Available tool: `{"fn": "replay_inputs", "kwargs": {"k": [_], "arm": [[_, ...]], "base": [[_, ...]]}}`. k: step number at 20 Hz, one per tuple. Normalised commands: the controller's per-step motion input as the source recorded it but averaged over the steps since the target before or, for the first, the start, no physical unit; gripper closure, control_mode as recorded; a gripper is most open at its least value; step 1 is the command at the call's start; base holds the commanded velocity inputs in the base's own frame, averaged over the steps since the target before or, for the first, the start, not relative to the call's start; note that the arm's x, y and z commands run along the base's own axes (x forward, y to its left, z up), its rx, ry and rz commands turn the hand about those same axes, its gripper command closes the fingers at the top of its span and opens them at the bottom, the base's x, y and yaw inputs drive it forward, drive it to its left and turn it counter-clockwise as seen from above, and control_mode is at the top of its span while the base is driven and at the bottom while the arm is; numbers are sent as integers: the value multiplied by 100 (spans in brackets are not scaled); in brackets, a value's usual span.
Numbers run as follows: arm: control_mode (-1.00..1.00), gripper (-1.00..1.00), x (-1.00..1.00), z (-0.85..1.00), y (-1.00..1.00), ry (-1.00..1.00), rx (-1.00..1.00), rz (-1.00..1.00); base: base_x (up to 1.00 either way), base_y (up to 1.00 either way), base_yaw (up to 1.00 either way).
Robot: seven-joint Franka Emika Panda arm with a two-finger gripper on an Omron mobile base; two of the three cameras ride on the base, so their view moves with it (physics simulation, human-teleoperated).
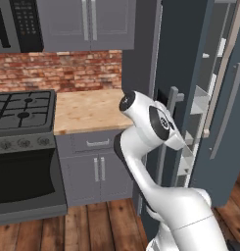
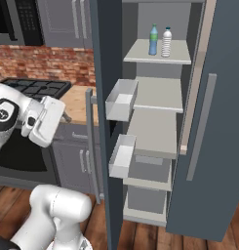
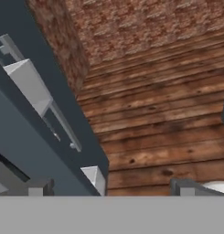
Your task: Take the bottled waters from the counter and place them in the freezer to freeze. Close the freezer door after placing the bottles.
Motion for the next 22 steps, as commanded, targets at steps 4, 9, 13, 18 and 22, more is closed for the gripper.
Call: {"fn": "replay_inputs", "kwargs": {"k": [4,9,13,18,22], "arm": [[-100,-100,41,0,-6,9,-1,0],[-100,-100,26,0,0,6,-2,0],[-100,-100,27,0,0,4,-3,0],[-100,-100,24,0,-6,1,-3,0],[-100,-100,0,0,-18,1,-2,0]], "base": [[0,0,0],[0,0,0],[0,0,0],[0,0,0],[0,0,0]]}}
